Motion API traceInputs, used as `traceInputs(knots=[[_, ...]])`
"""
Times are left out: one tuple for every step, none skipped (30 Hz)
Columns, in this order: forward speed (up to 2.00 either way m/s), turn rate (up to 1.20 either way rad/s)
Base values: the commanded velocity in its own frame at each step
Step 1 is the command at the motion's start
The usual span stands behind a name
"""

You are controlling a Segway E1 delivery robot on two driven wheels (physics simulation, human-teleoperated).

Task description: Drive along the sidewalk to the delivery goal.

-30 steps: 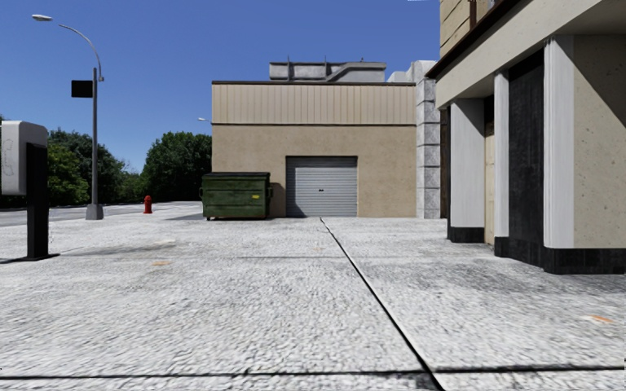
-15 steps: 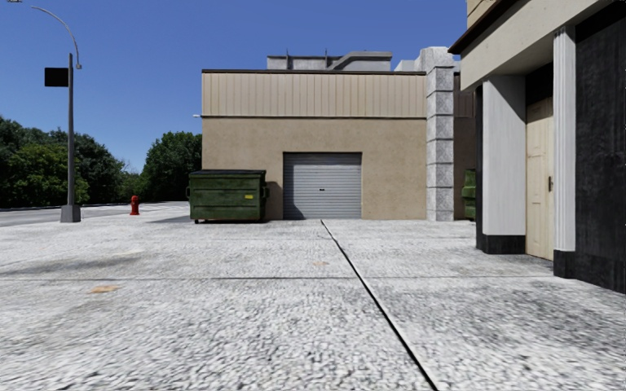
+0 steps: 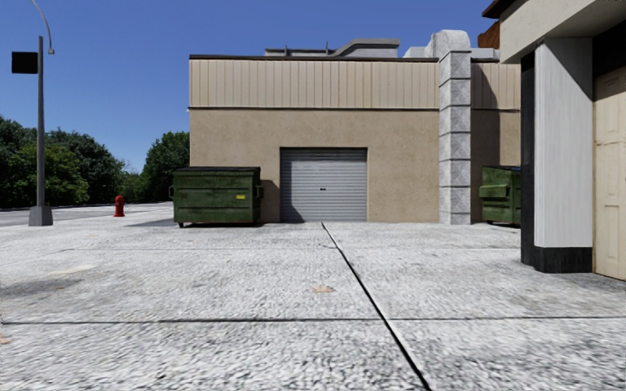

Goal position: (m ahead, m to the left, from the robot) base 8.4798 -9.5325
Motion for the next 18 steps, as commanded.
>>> traceInputs(knots=[[2.00, 0.00], [2.00, 0.00], [2.00, 0.00], [2.00, 0.00], [2.00, 0.00], [2.00, 0.00], [2.00, 0.00], [2.00, 0.00], [2.00, -0.07], [2.00, -0.16], [2.00, -0.16], [2.00, -0.23], [2.00, -0.27], [2.00, -0.29], [2.00, -0.31], [2.00, -0.35], [2.00, -0.38], [2.00, -0.38]])
